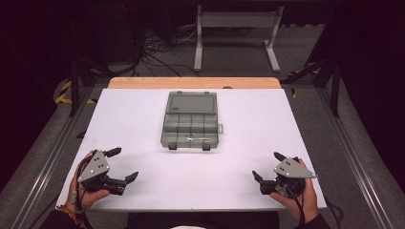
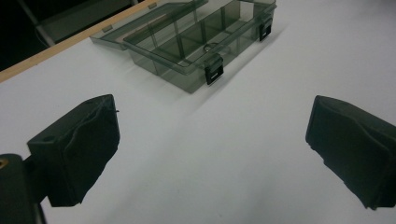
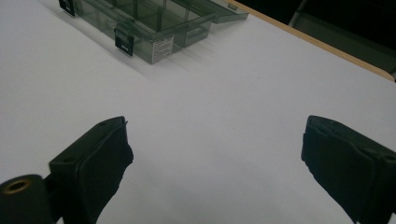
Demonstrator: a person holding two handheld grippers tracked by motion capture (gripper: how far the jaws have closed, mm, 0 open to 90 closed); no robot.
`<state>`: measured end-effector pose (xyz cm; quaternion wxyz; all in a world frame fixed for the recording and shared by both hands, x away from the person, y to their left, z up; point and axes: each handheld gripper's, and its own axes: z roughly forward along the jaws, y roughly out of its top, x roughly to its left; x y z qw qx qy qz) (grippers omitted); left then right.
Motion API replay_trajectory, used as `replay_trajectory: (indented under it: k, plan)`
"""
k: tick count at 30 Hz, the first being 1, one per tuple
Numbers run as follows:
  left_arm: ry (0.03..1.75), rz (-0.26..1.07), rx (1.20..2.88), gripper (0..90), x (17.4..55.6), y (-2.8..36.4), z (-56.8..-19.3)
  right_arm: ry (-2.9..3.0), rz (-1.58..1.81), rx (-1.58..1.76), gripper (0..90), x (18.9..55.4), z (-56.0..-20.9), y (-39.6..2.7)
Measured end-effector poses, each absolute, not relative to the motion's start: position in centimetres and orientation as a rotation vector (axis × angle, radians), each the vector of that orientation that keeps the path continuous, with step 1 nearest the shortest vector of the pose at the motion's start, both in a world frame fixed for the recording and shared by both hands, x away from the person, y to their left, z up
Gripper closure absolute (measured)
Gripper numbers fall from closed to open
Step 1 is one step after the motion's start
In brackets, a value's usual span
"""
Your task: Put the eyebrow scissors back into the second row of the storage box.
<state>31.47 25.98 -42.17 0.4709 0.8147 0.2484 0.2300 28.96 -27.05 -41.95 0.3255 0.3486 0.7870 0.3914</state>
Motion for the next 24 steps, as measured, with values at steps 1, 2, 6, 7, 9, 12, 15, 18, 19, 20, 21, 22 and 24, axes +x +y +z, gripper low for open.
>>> replay_trajectory:
  k: [1,2,6,7,9,12,15,18,19,20,21,22,24]
  plan:
    - [0.608,0.561,1.991,3.7,31.42,25.94,-42.17,2.063,1.026,0.913,8.4,28.97,-41.98,-27.01]
    - [0.602,0.560,1.997,3.7,31.38,25.98,-42.18,2.065,1.024,0.914,8.4,29.00,-41.99,-26.97]
    - [0.602,0.565,1.999,3.7,31.29,26.13,-42.25,2.060,1.029,0.908,8.4,29.00,-41.81,-26.79]
    - [0.604,0.566,1.995,3.7,31.26,26.19,-42.21,2.060,1.028,0.904,8.4,29.02,-41.81,-26.73]
    - [0.606,0.563,1.995,3.7,31.18,26.24,-42.24,2.070,1.019,0.900,8.4,29.06,-41.92,-26.55]
    - [0.610,0.553,1.996,3.7,31.19,26.23,-42.30,2.069,1.017,0.895,8.4,29.06,-41.91,-26.48]
    - [0.613,0.557,2.002,3.7,31.26,26.27,-42.37,2.068,1.017,0.897,8.4,29.20,-41.92,-26.57]
    - [0.618,0.556,2.010,3.7,31.19,26.35,-42.46,2.070,1.020,0.897,8.4,29.44,-41.92,-26.61]
    - [0.619,0.555,2.014,3.7,31.15,26.36,-42.49,2.071,1.021,0.897,8.4,29.48,-41.92,-26.55]
    - [0.619,0.559,2.017,3.7,31.12,26.40,-42.49,2.073,1.020,0.891,8.4,29.52,-41.92,-26.48]
    - [0.621,0.557,2.012,3.7,31.08,26.42,-42.48,2.076,1.019,0.891,8.4,29.51,-41.93,-26.41]
    - [0.622,0.560,2.012,3.7,31.04,26.43,-42.45,2.078,1.018,0.885,8.4,29.53,-41.92,-26.36]
    - [0.617,0.564,2.012,3.7,30.99,26.46,-42.38,2.076,1.019,0.880,8.4,29.50,-41.89,-26.34]
